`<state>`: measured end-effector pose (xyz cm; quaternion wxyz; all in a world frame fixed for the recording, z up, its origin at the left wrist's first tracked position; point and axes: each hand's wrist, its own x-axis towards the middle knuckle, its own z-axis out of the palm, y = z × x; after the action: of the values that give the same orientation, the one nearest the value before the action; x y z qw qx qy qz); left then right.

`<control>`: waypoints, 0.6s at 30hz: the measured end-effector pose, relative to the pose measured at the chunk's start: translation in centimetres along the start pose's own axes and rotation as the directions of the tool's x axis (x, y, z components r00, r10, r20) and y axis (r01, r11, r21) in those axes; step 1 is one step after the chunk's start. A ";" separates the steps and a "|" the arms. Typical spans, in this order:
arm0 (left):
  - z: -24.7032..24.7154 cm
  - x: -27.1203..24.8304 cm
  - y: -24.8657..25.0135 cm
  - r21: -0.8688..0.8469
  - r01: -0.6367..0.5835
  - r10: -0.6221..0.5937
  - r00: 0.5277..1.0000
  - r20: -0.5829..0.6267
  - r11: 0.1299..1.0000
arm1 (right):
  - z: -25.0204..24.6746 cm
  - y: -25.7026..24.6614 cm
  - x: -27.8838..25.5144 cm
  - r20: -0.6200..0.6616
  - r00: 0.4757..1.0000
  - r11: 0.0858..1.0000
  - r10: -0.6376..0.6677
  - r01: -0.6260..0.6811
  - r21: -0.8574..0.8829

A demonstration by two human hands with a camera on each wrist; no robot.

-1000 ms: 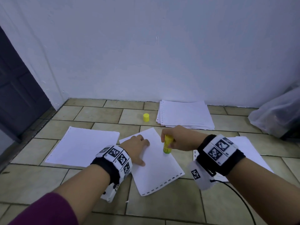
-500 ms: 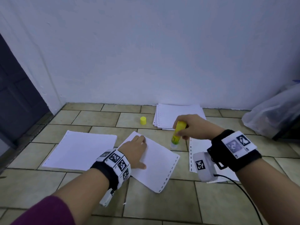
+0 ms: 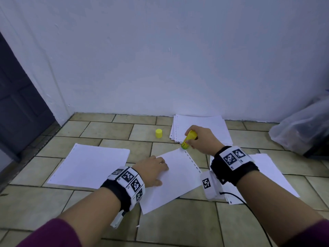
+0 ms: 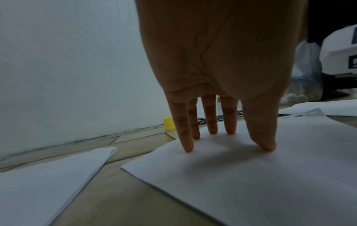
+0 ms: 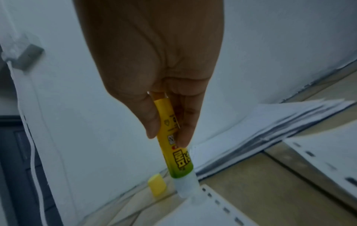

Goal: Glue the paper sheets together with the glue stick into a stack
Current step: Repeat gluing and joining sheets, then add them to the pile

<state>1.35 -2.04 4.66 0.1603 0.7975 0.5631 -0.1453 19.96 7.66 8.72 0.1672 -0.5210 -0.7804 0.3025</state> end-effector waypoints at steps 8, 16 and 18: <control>-0.3 0.3 -0.2 0.009 -0.004 0.004 1.000 0.023 1.000 | 0.6 -0.7 0.3 0.161 0.987 0.979 -0.028 0.059 -0.196; -0.3 0.5 0.0 0.045 0.004 -0.007 0.999 0.054 0.999 | -1.5 -0.5 -3.1 0.365 0.931 0.938 0.024 0.105 -0.331; -0.4 0.5 0.1 0.068 0.003 -0.008 0.998 0.066 0.998 | -1.6 -0.4 -3.7 0.398 0.916 0.935 0.054 0.093 -0.343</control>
<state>1.67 -1.49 4.88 0.1512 0.7957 0.5545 -0.1911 22.12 4.62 10.41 -0.0899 -0.4616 -0.8448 0.2552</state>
